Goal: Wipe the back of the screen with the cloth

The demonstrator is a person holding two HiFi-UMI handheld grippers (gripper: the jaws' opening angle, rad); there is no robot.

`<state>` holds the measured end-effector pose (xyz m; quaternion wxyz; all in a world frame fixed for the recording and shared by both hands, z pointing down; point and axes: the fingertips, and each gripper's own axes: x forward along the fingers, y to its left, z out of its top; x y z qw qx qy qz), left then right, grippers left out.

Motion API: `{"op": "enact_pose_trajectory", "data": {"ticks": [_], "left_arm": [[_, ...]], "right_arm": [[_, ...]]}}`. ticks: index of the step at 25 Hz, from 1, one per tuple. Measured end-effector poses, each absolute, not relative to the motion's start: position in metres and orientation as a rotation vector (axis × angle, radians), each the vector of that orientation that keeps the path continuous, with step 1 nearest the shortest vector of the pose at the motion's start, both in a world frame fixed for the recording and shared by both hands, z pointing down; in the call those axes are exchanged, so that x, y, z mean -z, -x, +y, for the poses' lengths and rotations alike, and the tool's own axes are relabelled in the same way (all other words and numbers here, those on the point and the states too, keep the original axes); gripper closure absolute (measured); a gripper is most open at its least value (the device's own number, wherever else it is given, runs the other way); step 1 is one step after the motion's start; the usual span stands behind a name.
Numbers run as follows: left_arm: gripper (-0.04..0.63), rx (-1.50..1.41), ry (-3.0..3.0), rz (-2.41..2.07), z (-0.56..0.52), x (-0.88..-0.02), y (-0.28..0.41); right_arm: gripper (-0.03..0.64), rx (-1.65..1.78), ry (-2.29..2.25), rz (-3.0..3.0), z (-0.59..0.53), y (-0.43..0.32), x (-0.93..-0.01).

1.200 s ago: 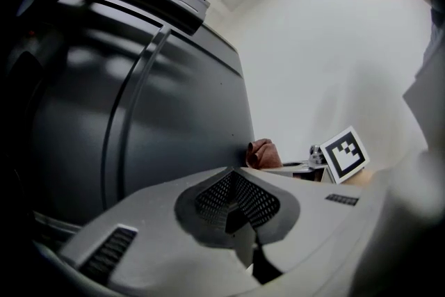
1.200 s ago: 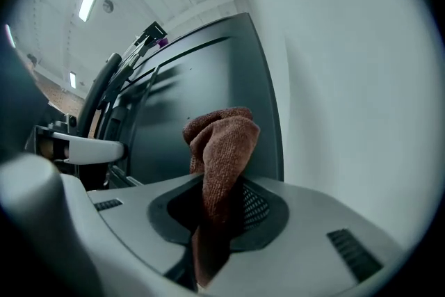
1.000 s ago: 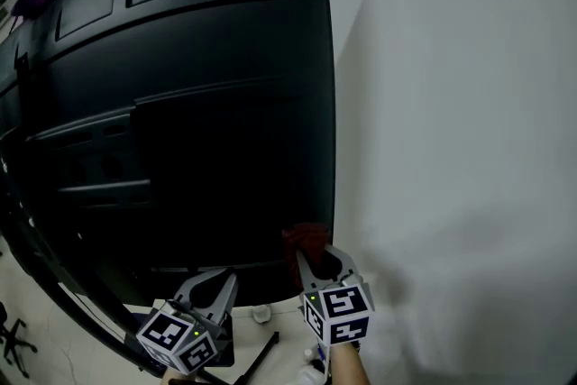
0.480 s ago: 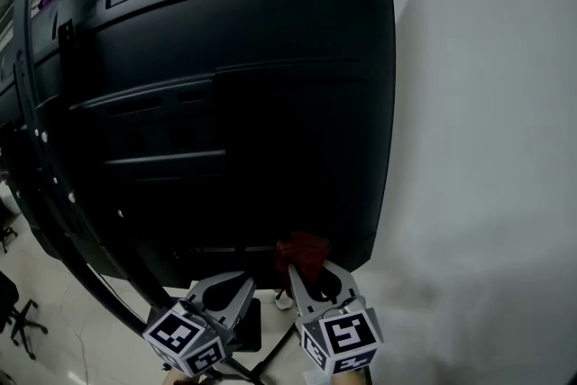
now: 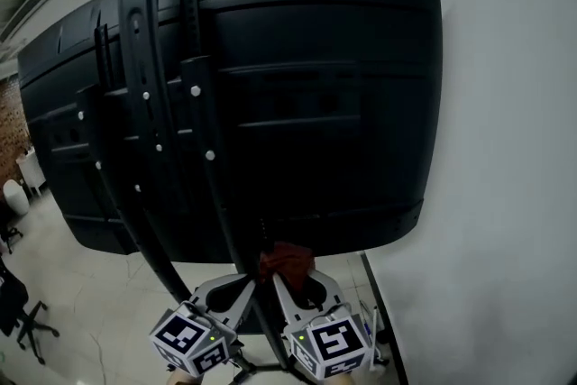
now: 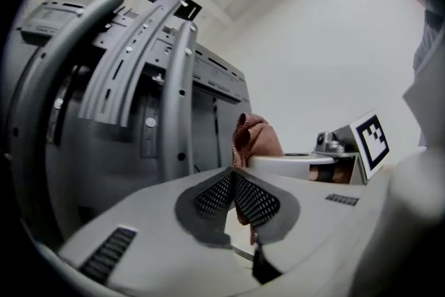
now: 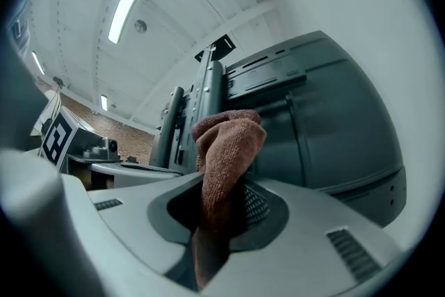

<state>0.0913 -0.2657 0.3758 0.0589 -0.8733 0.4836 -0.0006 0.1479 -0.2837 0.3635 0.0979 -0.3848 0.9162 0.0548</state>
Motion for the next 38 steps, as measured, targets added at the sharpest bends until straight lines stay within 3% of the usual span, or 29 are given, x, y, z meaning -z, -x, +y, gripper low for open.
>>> {"op": "enact_pose_trajectory", "data": {"ticks": [12,38], "left_arm": [[0.583,-0.043,2.562,1.525,-0.172,-0.365,0.030],[0.583,-0.084,2.559,1.536,-0.157,-0.353,0.018]], "right_arm": [[0.545,-0.219,1.220,2.713,-0.192,-0.031,-0.359],[0.549,-0.293,1.209,2.695,-0.168,-0.036,-0.343]]}}
